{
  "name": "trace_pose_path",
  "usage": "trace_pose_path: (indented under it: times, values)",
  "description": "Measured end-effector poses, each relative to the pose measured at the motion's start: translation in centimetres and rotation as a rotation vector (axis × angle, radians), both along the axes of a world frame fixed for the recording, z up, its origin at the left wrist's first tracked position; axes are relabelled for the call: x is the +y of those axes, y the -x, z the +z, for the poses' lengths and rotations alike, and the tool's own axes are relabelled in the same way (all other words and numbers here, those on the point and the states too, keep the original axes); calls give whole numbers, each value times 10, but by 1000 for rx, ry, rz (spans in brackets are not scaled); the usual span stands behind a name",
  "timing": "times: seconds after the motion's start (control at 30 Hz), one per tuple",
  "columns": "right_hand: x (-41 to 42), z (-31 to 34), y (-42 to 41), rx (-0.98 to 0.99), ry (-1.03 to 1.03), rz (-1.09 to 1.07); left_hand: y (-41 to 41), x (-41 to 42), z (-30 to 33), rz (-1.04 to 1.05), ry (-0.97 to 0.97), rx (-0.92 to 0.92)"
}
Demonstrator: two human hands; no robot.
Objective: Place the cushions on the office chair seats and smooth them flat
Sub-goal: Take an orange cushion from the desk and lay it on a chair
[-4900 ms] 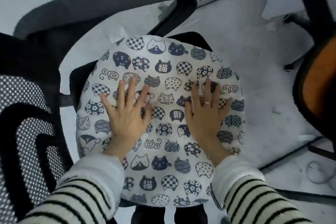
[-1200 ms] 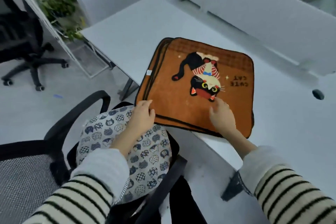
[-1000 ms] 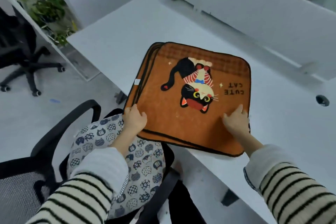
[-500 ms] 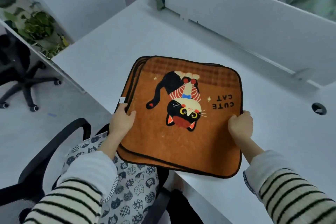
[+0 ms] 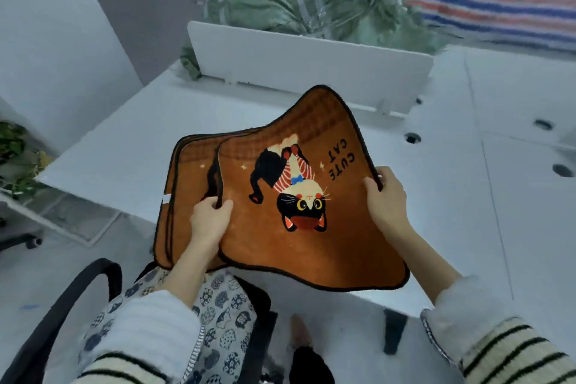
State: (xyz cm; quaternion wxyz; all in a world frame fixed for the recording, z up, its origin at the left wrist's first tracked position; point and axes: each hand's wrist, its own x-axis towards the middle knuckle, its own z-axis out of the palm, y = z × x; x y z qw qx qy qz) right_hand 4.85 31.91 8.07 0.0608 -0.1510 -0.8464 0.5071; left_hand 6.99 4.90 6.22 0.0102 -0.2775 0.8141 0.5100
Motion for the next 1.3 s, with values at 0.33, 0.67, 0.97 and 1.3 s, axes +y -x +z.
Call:
trace_pose_path:
  times: [0.33,0.67,0.97,1.3]
  values:
    - [187,12,-191,71,40,-521,-68,214,29,-647,115,30]
    - [389,-22,-401,72,146,-1098,-178,504,37,-1287,-61,-136]
    - [495,-84,-542,-159,337,-1505,-297,696,-33,-1711,83,-222]
    - [499,-215,-583,-446,578,-1738,-347,762,-192,-1814,295,-322]
